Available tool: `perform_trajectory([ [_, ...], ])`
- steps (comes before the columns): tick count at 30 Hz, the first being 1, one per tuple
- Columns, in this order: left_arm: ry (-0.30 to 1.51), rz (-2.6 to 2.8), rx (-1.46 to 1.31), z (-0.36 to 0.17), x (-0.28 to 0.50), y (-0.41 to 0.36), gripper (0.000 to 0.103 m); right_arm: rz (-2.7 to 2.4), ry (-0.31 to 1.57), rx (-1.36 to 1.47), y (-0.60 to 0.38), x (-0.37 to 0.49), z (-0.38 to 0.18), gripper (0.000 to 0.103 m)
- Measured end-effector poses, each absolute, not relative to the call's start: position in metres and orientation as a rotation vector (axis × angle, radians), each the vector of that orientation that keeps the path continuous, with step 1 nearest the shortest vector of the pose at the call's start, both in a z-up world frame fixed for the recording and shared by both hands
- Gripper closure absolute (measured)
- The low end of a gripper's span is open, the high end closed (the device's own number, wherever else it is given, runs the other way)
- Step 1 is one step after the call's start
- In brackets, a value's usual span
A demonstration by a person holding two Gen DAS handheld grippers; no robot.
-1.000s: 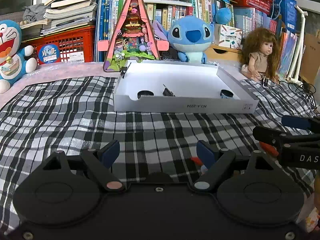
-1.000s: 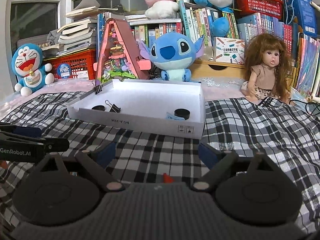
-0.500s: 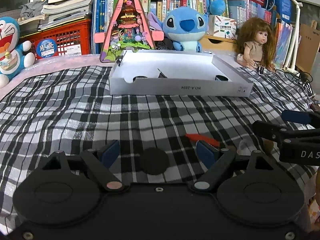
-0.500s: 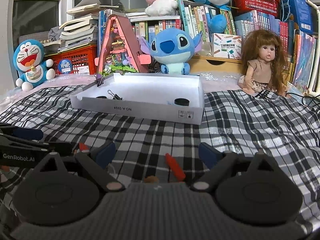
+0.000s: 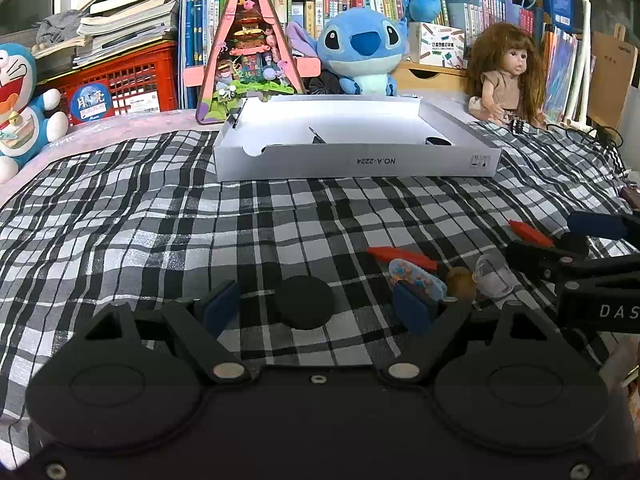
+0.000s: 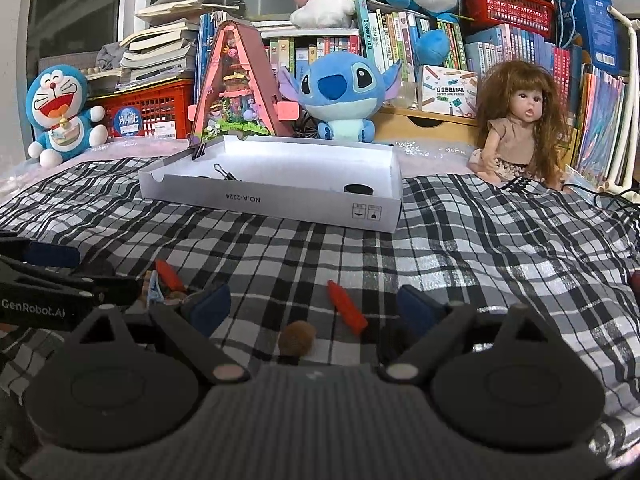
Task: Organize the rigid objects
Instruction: 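Withdraw both tools from the tray toward the red pieces and cup, then grasp a black round lid with the left tool while the right tool grasps a brown ball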
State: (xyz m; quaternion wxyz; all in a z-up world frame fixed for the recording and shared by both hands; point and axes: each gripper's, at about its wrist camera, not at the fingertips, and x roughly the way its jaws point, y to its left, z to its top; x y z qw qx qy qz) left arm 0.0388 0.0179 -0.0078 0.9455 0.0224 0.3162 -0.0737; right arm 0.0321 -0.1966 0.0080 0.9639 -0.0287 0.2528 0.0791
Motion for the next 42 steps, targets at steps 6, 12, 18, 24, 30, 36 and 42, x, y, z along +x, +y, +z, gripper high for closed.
perform_trajectory([
  [6, 0.643, -0.151, 0.049, -0.009, 0.039, 0.017, 0.021, 0.153, 0.514, -0.066, -0.197, 0.030, 0.006, 0.008],
  [12, 0.644, -0.157, 0.048, -0.010, 0.039, 0.017, 0.023, 0.148, 0.516, -0.073, -0.199, 0.028, 0.003, 0.008],
  [18, 0.643, -0.175, 0.047, -0.009, 0.038, 0.018, 0.029, 0.154, 0.517, -0.082, -0.198, 0.026, 0.003, 0.008],
  [24, 0.640, -0.179, 0.029, -0.007, 0.038, 0.022, 0.043, 0.172, 0.511, -0.084, -0.198, 0.022, 0.003, 0.014],
  [30, 0.635, -0.171, 0.027, -0.007, 0.037, 0.024, 0.054, 0.203, 0.533, -0.121, -0.192, 0.020, -0.001, 0.034],
  [36, 0.636, -0.174, 0.044, -0.008, 0.037, 0.023, 0.058, 0.213, 0.542, -0.121, -0.191, 0.019, -0.004, 0.057],
  [42, 0.633, -0.191, 0.055, -0.007, 0.037, 0.019, 0.073, 0.216, 0.545, -0.121, -0.190, 0.019, -0.004, 0.080],
])
